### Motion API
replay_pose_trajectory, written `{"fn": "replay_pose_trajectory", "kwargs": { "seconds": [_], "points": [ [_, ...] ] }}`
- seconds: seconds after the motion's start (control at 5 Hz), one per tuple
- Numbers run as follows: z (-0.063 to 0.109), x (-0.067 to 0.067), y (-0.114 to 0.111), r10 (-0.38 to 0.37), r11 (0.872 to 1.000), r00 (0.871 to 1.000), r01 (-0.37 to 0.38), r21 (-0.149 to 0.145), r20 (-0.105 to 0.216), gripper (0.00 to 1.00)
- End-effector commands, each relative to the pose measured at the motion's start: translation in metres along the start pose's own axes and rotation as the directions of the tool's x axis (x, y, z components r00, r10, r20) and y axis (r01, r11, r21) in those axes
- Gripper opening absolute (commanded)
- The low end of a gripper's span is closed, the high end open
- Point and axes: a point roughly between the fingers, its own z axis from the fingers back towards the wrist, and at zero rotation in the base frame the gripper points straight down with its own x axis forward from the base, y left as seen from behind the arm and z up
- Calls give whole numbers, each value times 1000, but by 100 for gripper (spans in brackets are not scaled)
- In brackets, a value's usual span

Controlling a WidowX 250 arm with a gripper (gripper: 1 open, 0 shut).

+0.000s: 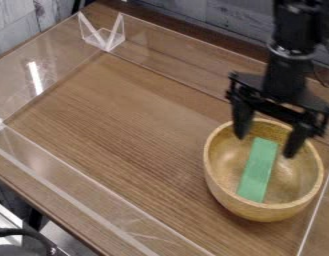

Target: Remove the green block from inside the brown bowl and put it on the table

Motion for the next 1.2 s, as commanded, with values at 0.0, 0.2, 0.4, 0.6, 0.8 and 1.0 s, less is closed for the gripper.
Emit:
{"fn": "replay_pose_trajectory", "kwargs": {
  "seconds": [0.0, 0.2, 0.4, 0.6, 0.8, 1.0],
  "points": [
    [0, 7, -2, -1, 1000, 999, 2, -13, 52, 100],
    [-6, 9, 2, -5, 1000, 998, 6, -17, 60, 100],
    [-12, 11, 5, -8, 1000, 998, 10, -23, 66, 100],
    [-15, 13, 8, -9, 1000, 998, 11, -28, 69, 100],
    [-16, 15, 11, -9, 999, 998, 11, -34, 70, 100],
    [-17, 16, 14, -8, 999, 998, 11, -41, 67, 100]
  ]
}}
